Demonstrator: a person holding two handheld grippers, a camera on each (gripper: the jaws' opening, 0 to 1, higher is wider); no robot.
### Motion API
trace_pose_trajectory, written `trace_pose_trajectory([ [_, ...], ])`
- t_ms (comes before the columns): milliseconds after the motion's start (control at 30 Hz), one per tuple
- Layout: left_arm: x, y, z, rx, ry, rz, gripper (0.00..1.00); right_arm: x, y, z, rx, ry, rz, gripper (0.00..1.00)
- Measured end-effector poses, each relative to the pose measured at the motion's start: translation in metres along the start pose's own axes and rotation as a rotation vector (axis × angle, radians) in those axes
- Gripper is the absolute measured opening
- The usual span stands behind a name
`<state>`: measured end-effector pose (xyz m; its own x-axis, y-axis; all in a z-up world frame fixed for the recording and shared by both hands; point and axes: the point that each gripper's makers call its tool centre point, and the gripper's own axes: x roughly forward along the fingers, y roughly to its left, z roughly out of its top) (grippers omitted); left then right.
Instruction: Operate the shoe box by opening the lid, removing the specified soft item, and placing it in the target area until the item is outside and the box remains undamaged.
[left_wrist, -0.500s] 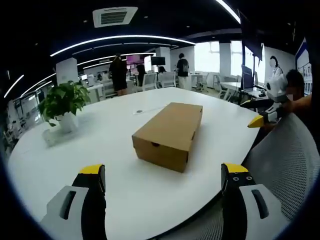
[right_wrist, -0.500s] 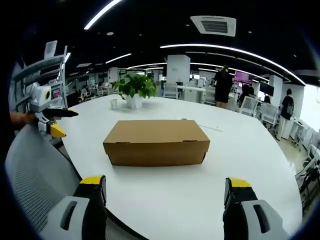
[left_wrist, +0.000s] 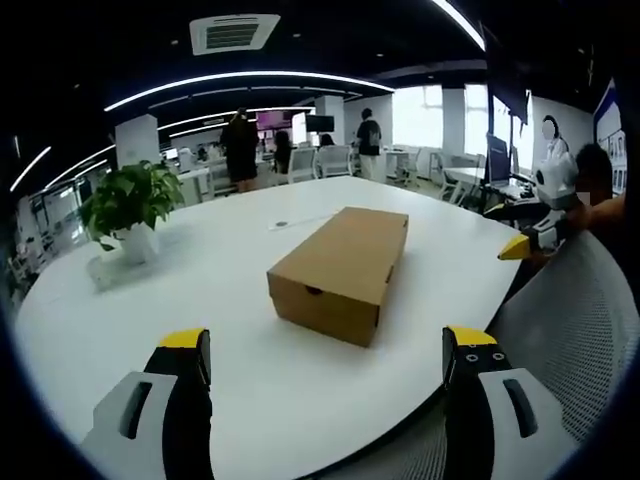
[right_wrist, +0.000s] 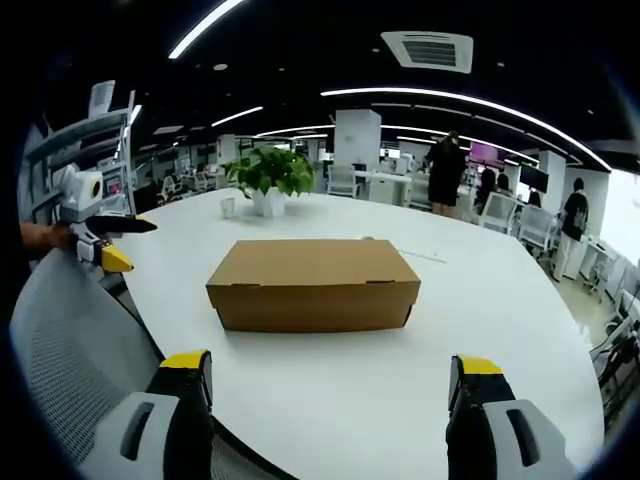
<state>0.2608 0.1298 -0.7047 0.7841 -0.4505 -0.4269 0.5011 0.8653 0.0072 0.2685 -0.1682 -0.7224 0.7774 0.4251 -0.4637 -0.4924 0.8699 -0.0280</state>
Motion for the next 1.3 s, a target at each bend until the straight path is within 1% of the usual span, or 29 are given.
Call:
trace_pose_trajectory([
  [167,0.0006,0.0002,0.0005,-0.005,-0.003,0.0,1.0,0.0001,-0.0007,0.0001,0.003,-0.001,-0.002,0.98],
  [767,0.0026,0.0,-0.0039,-0.021,0.02,-0.002,1.0,-0.0002,-0.0021,0.0014,0.021,-0.017,-0.002,0.98],
  [1200,0.0043,-0.0017,-0.0069,-0.002,0.039,-0.013,1.0,-0.0005,-0.0029,0.0025,0.018,-0.021,-0.005,0.98],
  [1300,0.0046,-0.0004,-0.0063,-0.016,0.035,-0.011,1.0,-0.0005,-0.0035,0.0028,0.018,-0.02,-0.008,0.98],
])
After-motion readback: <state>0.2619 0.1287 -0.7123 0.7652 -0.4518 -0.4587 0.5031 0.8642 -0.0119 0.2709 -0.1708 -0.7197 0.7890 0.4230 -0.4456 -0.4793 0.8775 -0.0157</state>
